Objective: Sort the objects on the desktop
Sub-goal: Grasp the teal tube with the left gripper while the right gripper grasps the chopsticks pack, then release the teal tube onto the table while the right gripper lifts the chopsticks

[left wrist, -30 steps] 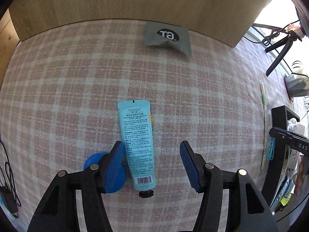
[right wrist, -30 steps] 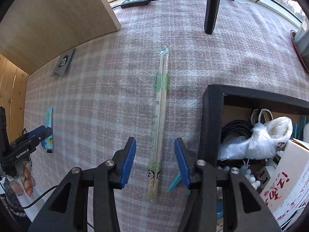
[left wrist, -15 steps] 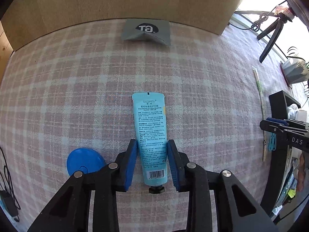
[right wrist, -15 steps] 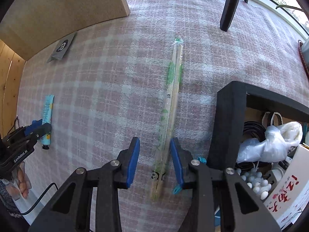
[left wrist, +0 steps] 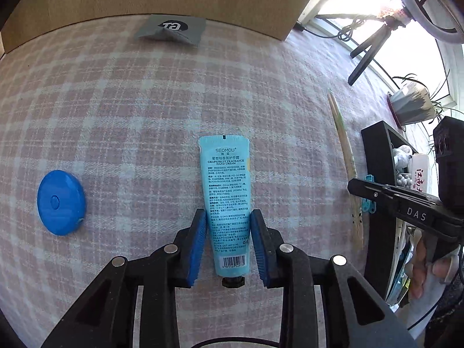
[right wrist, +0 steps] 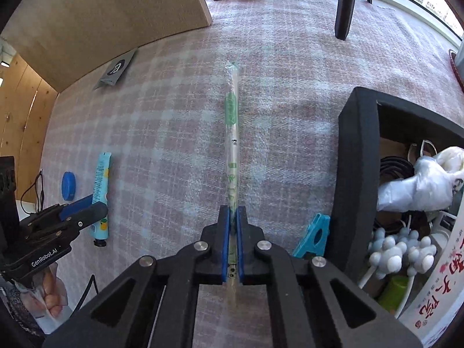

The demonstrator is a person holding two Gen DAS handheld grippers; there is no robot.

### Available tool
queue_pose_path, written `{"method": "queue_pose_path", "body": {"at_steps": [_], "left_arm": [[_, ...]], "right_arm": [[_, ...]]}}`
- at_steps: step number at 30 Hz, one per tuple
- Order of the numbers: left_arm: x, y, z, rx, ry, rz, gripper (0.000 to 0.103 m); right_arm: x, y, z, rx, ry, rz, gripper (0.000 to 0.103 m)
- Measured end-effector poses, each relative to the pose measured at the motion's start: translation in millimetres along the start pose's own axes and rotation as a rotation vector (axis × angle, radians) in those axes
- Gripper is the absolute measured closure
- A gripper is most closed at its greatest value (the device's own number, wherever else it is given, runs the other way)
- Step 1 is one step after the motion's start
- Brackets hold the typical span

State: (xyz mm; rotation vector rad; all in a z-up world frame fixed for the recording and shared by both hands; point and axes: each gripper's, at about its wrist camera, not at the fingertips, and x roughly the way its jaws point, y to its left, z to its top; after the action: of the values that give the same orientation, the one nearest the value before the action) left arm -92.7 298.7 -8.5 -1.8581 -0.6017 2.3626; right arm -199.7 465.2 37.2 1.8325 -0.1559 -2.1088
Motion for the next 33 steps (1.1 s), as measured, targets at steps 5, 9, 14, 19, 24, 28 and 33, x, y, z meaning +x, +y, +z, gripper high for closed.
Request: {"method": "queue_pose_path", "body": {"at_steps": [5,9,14,19,24,28,33], "left_arm": [[-14.7,-9.3,-2.2,0.031,-0.018,-0.021,0.074],[-28.4,-31.3,3.0,0.085,-0.033,-0.036,0.075],[-44.3,-47.5,12.7,0.169,-0.044,-0.047,0.103],[-40.1,-58.2,15.2,0.211,-0.035,-0.017,0.103],[-32.5,-77.3,11.1,0.249,-0.009,-0.027,0.103],[-33.3,-103.7,1.2,0.293,0.004,-0.072,0.103],[-26.3,-132.5,-13.2,0.342,0.031,-0.12,0.103]], "right_arm": [[-28.5,-8.3,-16.0,0.037,-0.033,0.08,0.098],[-58.2,-11.5,-41.5,0.042,-0.063,0.121,0.098],[-89.6,-37.7,-42.9,0.065,-0.113,0.165,0.098],[-113.3,-57.4,-57.8,0.094,-0.164,0.17,0.098],[-142.5,-82.4,-79.7,0.133,-0.22,0.16,0.098],[-158.9,-114.6,-97.5,0.18,-0.238,0.116,0.098],[-181.8,-158.5,-123.7,0.247,-0.261,0.053,0.098]]}}
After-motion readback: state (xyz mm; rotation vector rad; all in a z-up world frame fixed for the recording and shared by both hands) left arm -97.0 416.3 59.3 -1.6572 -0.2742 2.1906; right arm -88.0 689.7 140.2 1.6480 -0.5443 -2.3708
